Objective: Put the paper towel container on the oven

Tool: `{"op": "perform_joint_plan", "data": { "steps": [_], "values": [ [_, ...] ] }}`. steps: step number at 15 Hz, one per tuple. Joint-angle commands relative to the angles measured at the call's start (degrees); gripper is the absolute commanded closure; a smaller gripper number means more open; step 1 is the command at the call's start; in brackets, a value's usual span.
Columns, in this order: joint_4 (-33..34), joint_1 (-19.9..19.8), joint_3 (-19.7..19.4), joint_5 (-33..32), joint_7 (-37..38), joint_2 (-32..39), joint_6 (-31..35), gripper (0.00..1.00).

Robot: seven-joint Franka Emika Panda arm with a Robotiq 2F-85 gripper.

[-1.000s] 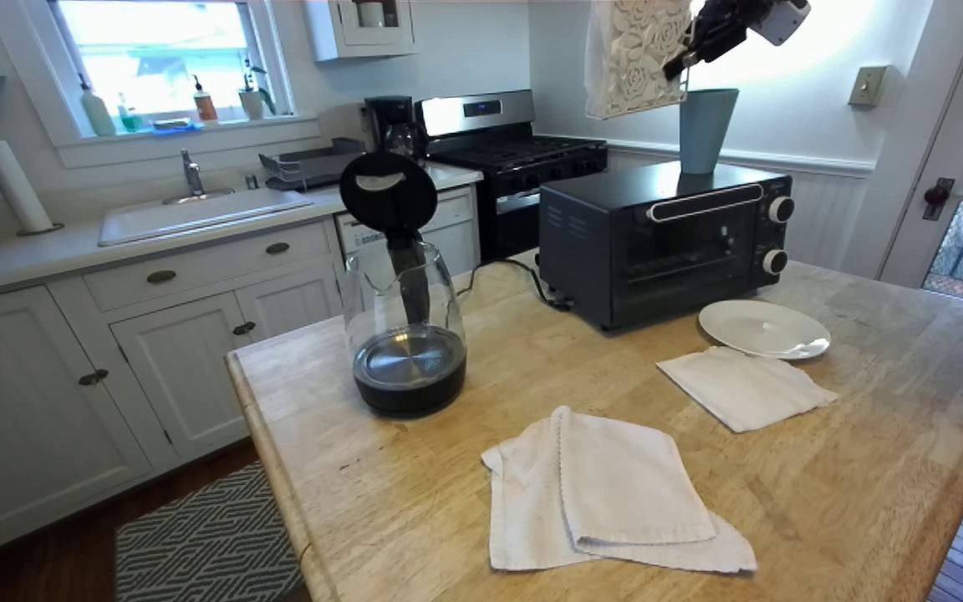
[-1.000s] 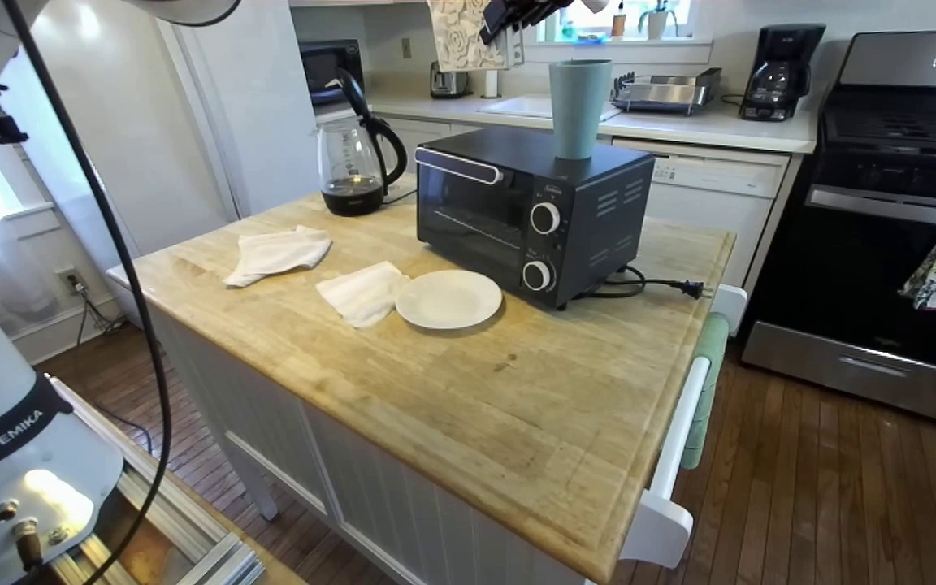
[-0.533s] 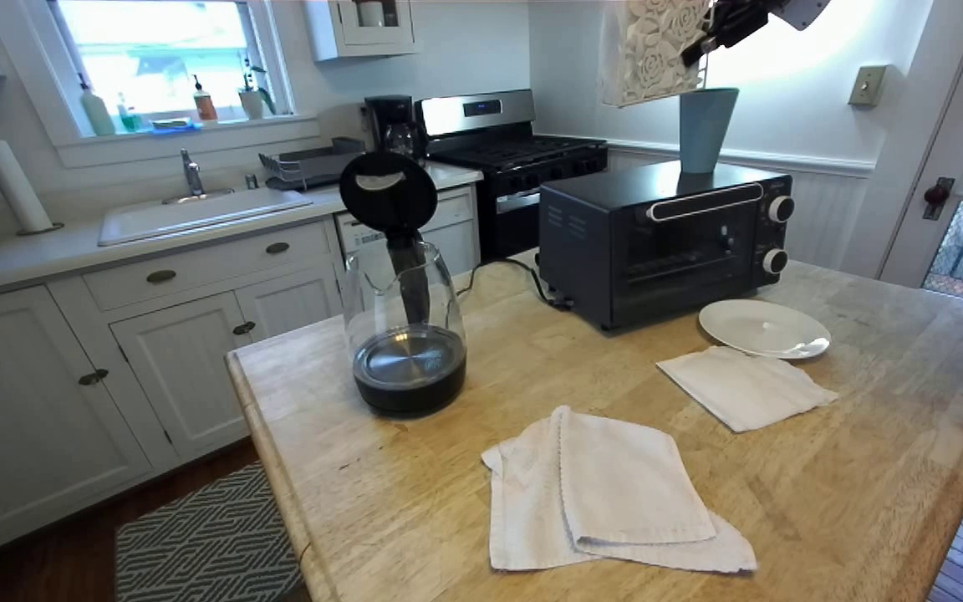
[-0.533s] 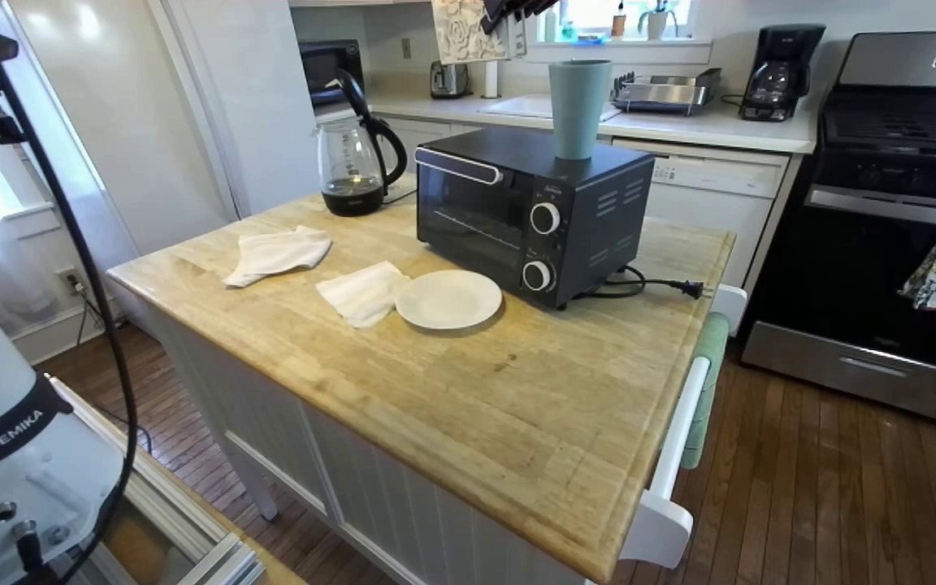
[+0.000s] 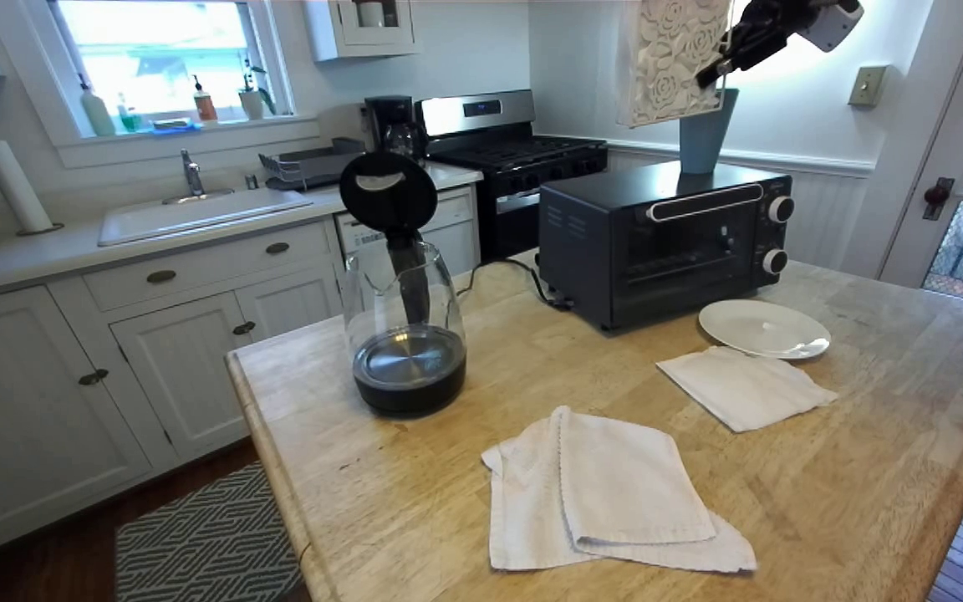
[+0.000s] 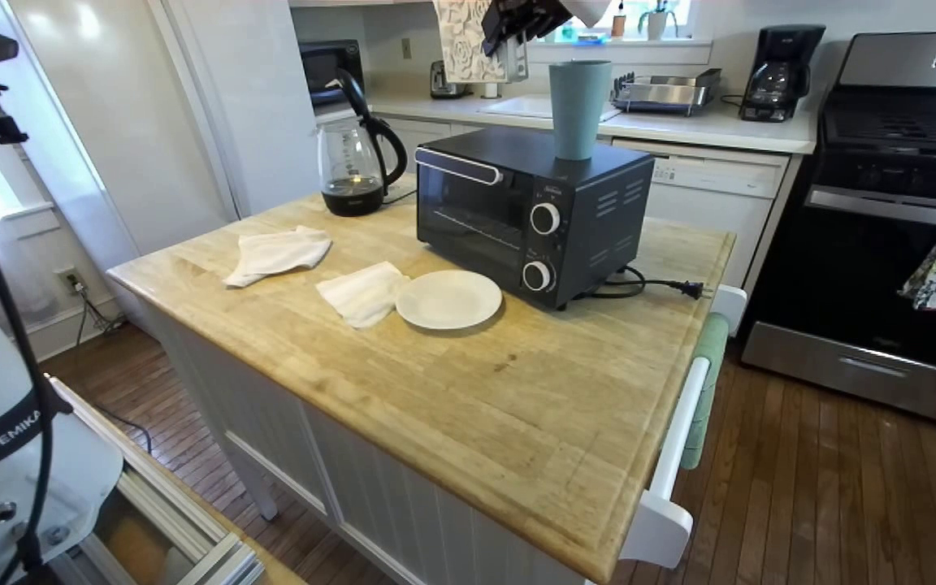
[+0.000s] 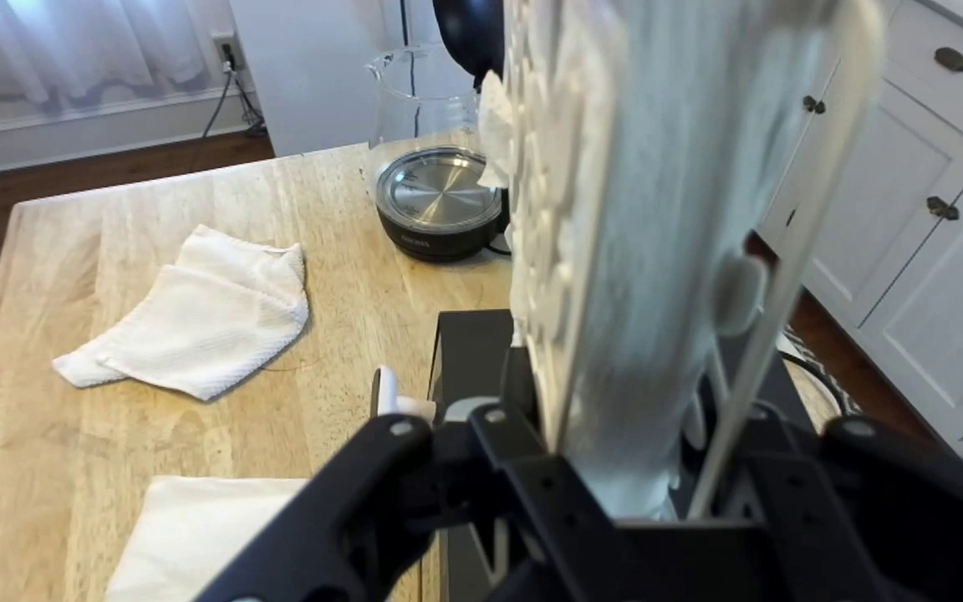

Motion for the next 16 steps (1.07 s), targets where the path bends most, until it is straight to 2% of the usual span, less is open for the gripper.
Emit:
{"op": "perform_joint_plan", "data": {
  "steps": [1, 9, 16],
  "values": [
    [-13.38, 2.54, -0.34, 0.33, -4.89, -6.91, 6.03, 0.84],
    [-24.00, 3.77, -0.83, 5.90, -10.50, -10.01, 12.48, 0.84],
    [-29.28, 5.43, -2.26, 5.27, -9.15, -13.88, 17.30, 0.84]
  ]
}}
